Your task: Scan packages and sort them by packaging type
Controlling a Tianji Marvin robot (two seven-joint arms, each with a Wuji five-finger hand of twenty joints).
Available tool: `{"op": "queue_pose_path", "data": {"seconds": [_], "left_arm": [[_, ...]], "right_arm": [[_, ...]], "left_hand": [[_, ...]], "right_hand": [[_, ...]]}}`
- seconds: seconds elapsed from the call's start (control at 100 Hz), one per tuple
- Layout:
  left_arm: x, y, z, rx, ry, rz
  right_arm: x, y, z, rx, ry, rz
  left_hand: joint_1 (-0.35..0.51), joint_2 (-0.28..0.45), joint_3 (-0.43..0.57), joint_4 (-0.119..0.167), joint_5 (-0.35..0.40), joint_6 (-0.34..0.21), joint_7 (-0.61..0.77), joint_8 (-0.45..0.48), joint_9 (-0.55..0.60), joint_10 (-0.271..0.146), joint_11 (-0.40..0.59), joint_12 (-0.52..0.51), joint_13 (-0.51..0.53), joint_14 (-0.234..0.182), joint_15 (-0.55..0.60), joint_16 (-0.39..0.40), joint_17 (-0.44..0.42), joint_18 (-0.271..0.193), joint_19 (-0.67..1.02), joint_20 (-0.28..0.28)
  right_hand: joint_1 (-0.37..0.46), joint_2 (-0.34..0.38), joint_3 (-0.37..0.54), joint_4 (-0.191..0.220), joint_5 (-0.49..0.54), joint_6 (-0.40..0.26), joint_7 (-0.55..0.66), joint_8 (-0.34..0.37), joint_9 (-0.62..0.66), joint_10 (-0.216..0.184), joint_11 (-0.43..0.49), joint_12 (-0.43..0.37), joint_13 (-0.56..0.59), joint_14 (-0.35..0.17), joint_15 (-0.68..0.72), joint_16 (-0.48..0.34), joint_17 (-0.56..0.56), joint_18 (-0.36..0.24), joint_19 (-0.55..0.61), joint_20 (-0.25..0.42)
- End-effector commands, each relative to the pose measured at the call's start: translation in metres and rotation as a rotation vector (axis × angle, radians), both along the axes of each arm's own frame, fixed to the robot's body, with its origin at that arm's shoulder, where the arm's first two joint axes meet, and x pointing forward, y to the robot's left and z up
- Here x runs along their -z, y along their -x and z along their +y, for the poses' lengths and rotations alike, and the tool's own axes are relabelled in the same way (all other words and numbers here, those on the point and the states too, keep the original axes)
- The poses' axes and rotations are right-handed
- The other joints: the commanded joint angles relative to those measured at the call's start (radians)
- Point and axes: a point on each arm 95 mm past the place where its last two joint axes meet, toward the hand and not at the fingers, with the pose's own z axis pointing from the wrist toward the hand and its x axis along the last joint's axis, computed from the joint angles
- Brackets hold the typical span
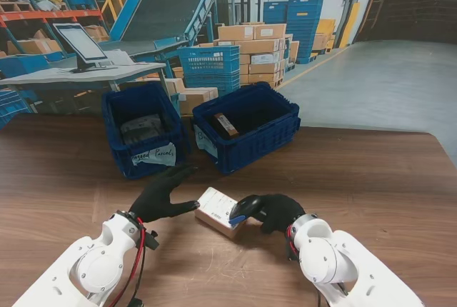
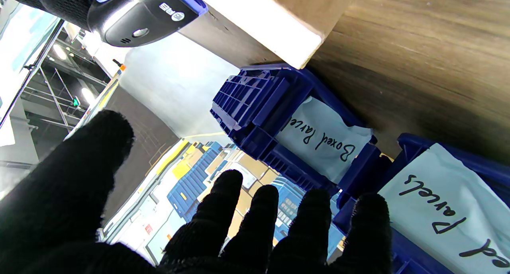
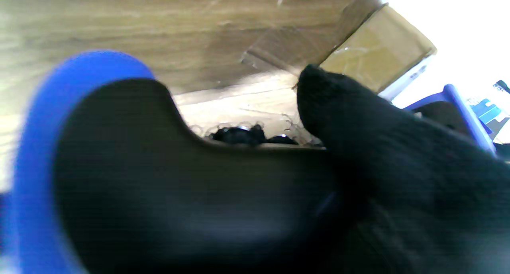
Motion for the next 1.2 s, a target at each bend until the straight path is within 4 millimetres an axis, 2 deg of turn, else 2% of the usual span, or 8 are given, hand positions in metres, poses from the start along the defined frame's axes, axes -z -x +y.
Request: {"op": "queue_pose_path", "data": {"seconds": [0.0,0.59,1.05,1.19], "left_arm": [[0.001,0.003,-0.004,0.016,0.002,0.010],[0.001,0.002,-0.006,0.022,-0.002,0.013],[0.000,-0.005,-0.015,0.080,-0.062,0.025],[-0.004,-0.007,-0.020,0.100,-0.183,-0.017]], "right_arm": [[0.001,0.003,0.004,-0.007,-0.004,0.013],[0.000,0.004,0.002,0.007,-0.040,0.018],[-0.030,0.007,-0.004,0.094,-0.097,-0.016],[-0.043,0.009,-0.007,0.151,-0.153,-0.017]], "left_hand": [[0.009,0.026,-0.030,0.036,0.006,-0.030,0.001,0.013,-0.008,-0.007,-0.027,0.005,-0.026,-0.014,-0.016,-0.012,-0.010,-0.013,-0.032,-0.004],[0.009,0.028,-0.032,0.036,0.004,-0.031,0.001,0.014,-0.012,-0.006,-0.030,0.004,-0.032,-0.014,-0.018,-0.013,-0.012,-0.014,-0.037,-0.002],[0.007,0.048,-0.056,0.041,-0.020,-0.048,-0.003,0.015,-0.068,0.001,-0.057,-0.004,-0.073,-0.021,-0.033,-0.020,-0.036,-0.021,-0.062,-0.008],[-0.008,0.057,-0.080,0.041,-0.062,-0.044,-0.018,0.010,-0.086,-0.001,-0.067,-0.004,-0.084,-0.025,-0.038,-0.022,-0.049,-0.018,-0.083,-0.016]], "right_hand": [[0.059,0.040,0.028,0.003,0.058,-0.060,0.063,0.053,0.003,0.006,0.005,0.005,0.022,-0.036,0.044,0.019,0.005,-0.002,0.012,0.001],[0.058,0.040,0.028,0.002,0.058,-0.060,0.062,0.054,0.003,0.005,0.004,0.005,0.024,-0.036,0.044,0.019,0.006,-0.003,0.012,0.000],[0.058,0.040,0.029,0.002,0.058,-0.060,0.062,0.054,0.004,0.006,0.004,0.005,0.025,-0.035,0.044,0.019,0.007,-0.003,0.012,-0.001],[0.060,0.039,0.028,0.002,0.058,-0.060,0.062,0.054,0.004,0.006,0.004,0.005,0.024,-0.032,0.044,0.019,0.007,-0.004,0.012,-0.001]]}}
